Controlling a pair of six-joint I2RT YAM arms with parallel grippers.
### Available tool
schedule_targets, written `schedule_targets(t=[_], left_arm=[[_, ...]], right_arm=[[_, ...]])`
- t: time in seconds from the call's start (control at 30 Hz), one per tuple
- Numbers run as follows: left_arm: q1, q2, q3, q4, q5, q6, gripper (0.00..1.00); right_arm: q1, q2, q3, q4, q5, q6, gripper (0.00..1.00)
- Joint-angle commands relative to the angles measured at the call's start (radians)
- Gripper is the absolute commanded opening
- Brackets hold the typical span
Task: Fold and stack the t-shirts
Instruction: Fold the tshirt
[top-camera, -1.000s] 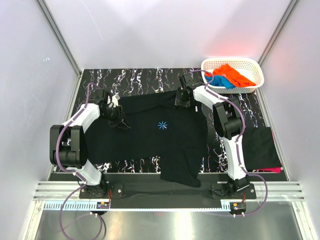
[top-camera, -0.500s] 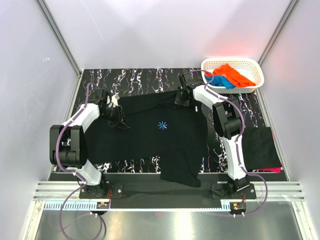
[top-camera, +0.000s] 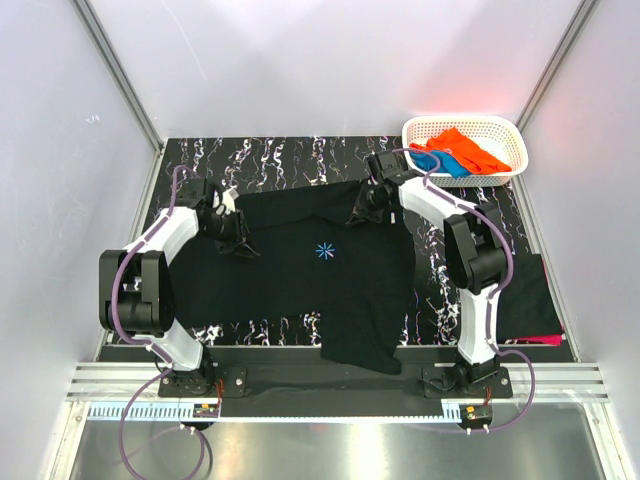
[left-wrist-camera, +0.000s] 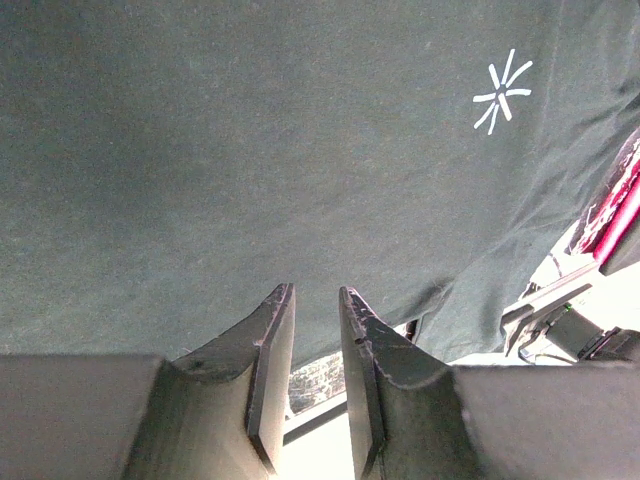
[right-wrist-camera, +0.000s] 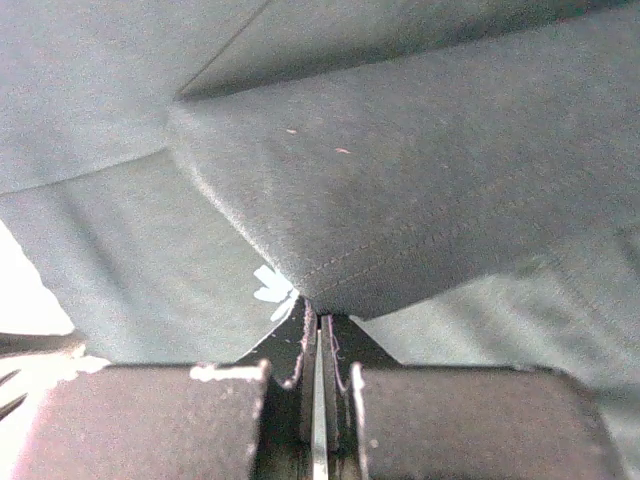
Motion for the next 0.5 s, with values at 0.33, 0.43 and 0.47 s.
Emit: schedule_targets(t=[0.33,0.43,0.47], left_arm=[[0.007,-0.031,-0.026,0.038,0.053,-0.007,0.29],[0.009,-0.032,-0.027,0.04,0.054,-0.009,0.28],[0.007,-0.029,-0.027,0.038,0.053,-0.009,0.28]], right_arm=[[0.02,-0.068,-0.076,0.023,-0.18,0.244,0.0],[0.026,-0.07,-0.085,0.05,-0.194,0.293,0.0],[0.033,-0.068,-0.087,0.06,-0.2,0.301,0.0]])
